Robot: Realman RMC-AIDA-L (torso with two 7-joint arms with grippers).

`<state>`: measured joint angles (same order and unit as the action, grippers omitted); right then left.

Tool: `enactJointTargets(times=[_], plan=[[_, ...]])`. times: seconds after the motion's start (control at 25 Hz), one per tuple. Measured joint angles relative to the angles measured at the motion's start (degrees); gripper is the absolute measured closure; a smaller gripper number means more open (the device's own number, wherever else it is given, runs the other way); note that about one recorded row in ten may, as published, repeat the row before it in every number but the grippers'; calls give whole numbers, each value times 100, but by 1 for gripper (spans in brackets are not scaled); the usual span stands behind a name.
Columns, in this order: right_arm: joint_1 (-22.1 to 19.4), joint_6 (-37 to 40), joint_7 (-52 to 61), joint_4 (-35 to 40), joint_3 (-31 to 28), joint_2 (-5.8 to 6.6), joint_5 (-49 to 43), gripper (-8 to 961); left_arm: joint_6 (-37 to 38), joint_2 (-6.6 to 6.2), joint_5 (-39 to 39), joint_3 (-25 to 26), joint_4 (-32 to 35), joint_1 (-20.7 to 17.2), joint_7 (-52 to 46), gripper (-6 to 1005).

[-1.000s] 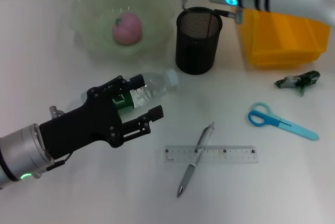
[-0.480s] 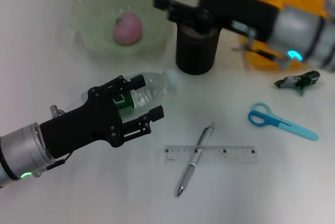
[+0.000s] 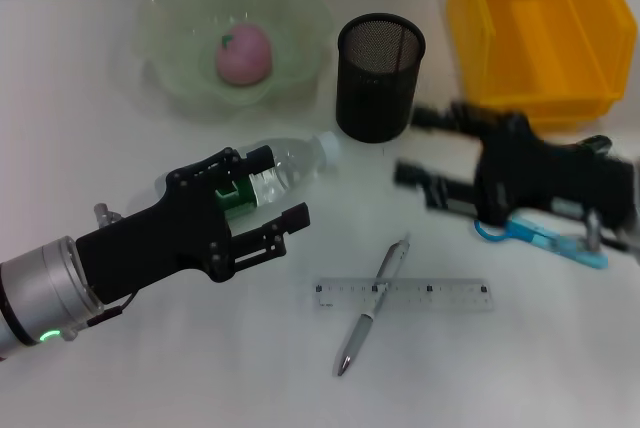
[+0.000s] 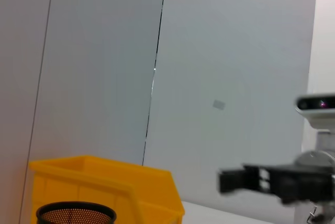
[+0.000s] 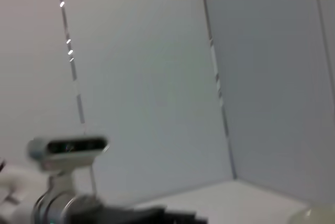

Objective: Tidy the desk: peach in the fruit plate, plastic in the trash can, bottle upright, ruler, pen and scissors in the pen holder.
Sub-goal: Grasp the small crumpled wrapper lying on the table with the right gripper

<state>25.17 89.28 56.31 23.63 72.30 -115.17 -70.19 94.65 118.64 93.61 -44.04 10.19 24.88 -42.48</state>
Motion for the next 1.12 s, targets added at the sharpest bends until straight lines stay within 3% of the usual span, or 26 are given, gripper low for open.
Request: enactJointTargets(times=[0.16, 0.64, 0.76, 0.92, 1.12], plan=[[-164, 158, 3, -268, -132, 114, -388, 271, -2, -6, 40, 0, -18, -22, -31, 230], [-278, 135, 22, -340, -467, 110, -883, 272, -3, -8, 238, -8, -23, -10, -36, 230], [-288, 136, 345, -190, -565, 181, -1151, 272, -3, -8, 238, -9, -26, 2, -31, 230], [-294, 217, 1190, 398, -1338, 304, -2254, 272, -2, -8, 238, -9, -28, 7, -36, 230], [-208, 632, 2220, 1604, -2474, 321, -3751, 271, -30, -8, 236, -8, -24, -8, -40, 230]])
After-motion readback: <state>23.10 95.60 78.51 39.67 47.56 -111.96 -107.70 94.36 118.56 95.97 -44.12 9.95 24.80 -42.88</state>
